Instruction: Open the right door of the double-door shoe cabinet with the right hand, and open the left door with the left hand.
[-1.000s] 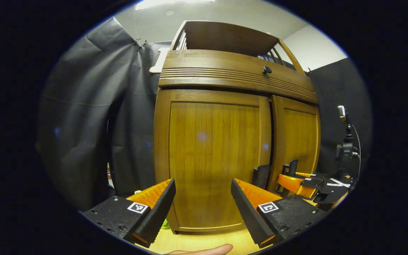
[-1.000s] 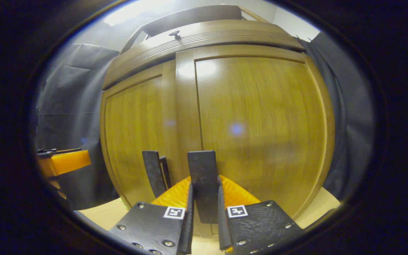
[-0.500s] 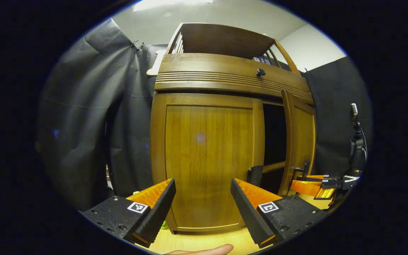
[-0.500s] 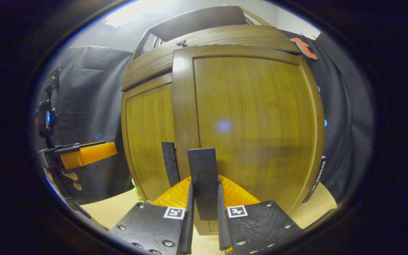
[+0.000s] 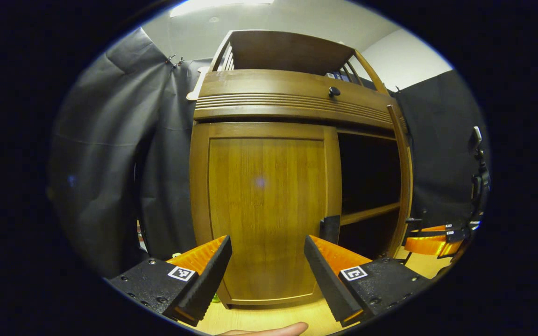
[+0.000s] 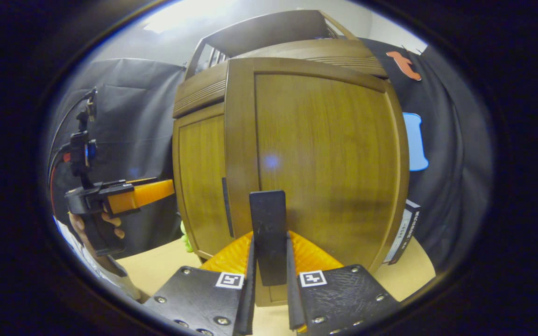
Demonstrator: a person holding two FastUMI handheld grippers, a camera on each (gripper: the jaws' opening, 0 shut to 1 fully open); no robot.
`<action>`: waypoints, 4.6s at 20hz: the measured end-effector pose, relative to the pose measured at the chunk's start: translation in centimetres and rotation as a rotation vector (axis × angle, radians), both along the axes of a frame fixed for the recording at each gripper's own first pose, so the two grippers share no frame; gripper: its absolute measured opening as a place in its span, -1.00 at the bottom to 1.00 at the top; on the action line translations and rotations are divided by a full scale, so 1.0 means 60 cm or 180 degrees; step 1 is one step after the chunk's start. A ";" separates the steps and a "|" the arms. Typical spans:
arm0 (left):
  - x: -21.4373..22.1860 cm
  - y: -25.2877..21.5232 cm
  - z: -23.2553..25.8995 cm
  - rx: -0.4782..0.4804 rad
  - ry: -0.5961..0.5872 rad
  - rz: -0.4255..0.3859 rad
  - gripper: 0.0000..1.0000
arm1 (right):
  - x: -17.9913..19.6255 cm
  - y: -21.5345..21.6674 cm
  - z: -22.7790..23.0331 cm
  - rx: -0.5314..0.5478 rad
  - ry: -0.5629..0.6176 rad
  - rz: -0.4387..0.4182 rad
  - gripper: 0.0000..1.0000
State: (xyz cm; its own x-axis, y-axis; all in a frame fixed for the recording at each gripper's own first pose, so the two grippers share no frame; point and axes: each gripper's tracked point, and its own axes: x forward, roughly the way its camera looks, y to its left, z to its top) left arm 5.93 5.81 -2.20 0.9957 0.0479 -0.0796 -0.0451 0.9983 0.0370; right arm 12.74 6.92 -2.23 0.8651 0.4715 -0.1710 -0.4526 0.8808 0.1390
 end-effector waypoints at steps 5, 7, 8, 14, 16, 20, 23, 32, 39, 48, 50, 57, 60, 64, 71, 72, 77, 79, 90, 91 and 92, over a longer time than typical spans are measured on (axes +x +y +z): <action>-0.002 -0.007 0.008 0.0022 -0.0076 -0.0038 0.94 | -0.035 -0.046 0.007 -0.0012 0.0019 -0.0063 -0.50; 0.000 -0.011 0.012 0.0020 -0.0096 -0.0075 0.90 | -0.046 -0.062 0.012 -0.0002 0.0018 -0.0079 -0.50; 0.001 -0.010 0.008 0.0019 -0.0088 -0.0064 0.90 | -0.051 -0.068 0.009 0.0006 0.0035 -0.0081 -0.43; 0.002 -0.011 0.006 0.0005 -0.0054 -0.0049 0.94 | -0.071 -0.100 0.012 -0.0068 0.0062 -0.0146 -0.43; 0.000 -0.013 0.007 0.0006 -0.0062 -0.0063 0.90 | -0.078 -0.116 0.015 -0.0055 0.0061 -0.0192 -0.43; -0.002 -0.017 0.007 -0.0004 -0.0054 -0.0099 0.90 | -0.091 -0.151 0.012 -0.0032 0.0102 -0.0299 -0.43; -0.002 -0.016 0.007 -0.0012 -0.0063 -0.0079 0.94 | -0.104 -0.185 0.014 -0.0097 0.0080 -0.0423 -0.43; -0.002 -0.022 0.003 -0.0014 -0.0038 -0.0094 0.94 | -0.103 -0.343 0.028 -0.0085 -0.0081 -0.1255 -0.34; 0.006 -0.023 -0.005 -0.0074 0.0007 -0.0076 0.94 | -0.104 -0.410 0.024 -0.0083 -0.0079 -0.1575 -0.19; 0.002 -0.048 -0.013 -0.0408 0.0137 -0.0175 0.94 | -0.120 -0.449 0.027 -0.0349 -0.0065 -0.1714 0.32; 0.004 -0.056 -0.017 -0.0391 0.0166 -0.0172 0.90 | -0.139 -0.470 0.034 -0.0343 -0.0068 -0.1888 0.76; 0.042 -0.086 -0.029 -0.0100 0.0002 -0.0077 0.90 | -0.250 -0.475 0.106 -0.0209 -0.0350 -0.2268 0.96; 0.069 -0.122 -0.053 -0.0170 0.0028 -0.0221 0.90 | -0.305 -0.423 0.124 -0.0214 -0.0508 -0.2265 1.00; 0.098 -0.162 -0.048 -0.0343 -0.0176 -0.0395 0.90 | -0.347 -0.324 0.124 -0.0296 -0.0530 -0.2076 0.97; 0.159 -0.151 -0.094 0.0014 -0.0284 -0.0258 0.90 | -0.394 -0.113 0.069 -0.0677 -0.0295 -0.1273 0.94; 0.168 -0.147 -0.097 0.0019 -0.0267 -0.0271 0.89 | -0.395 -0.093 0.059 -0.0672 -0.0219 -0.1179 0.92; 0.162 -0.159 -0.103 -0.0251 -0.0125 -0.0542 -0.33 | -0.402 -0.093 0.061 -0.0596 -0.0248 -0.1212 0.89; 0.166 -0.164 -0.103 -0.0362 -0.0067 -0.0630 -0.31 | -0.410 -0.108 0.078 -0.0572 -0.0323 -0.1332 0.88; 0.084 -0.159 -0.094 -0.0356 0.0002 -0.0898 -0.42 | -0.457 -0.180 0.112 -0.0292 -0.0526 -0.1456 0.87; 0.079 -0.161 -0.094 -0.0345 0.0011 -0.0927 -0.41 | -0.465 -0.188 0.115 -0.0301 -0.0554 -0.1476 0.91; 0.071 -0.161 -0.090 -0.0332 0.0022 -0.0954 -0.40 | -0.474 -0.194 0.119 -0.0319 -0.0598 -0.1490 0.91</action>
State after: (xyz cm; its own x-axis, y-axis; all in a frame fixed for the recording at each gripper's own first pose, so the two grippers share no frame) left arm 10.17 -3.84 -7.60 0.9636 -0.2564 -0.0755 0.2517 0.9655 -0.0671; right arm -15.73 -4.72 4.89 0.9997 0.0156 -0.0168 -0.0157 0.9999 -0.0024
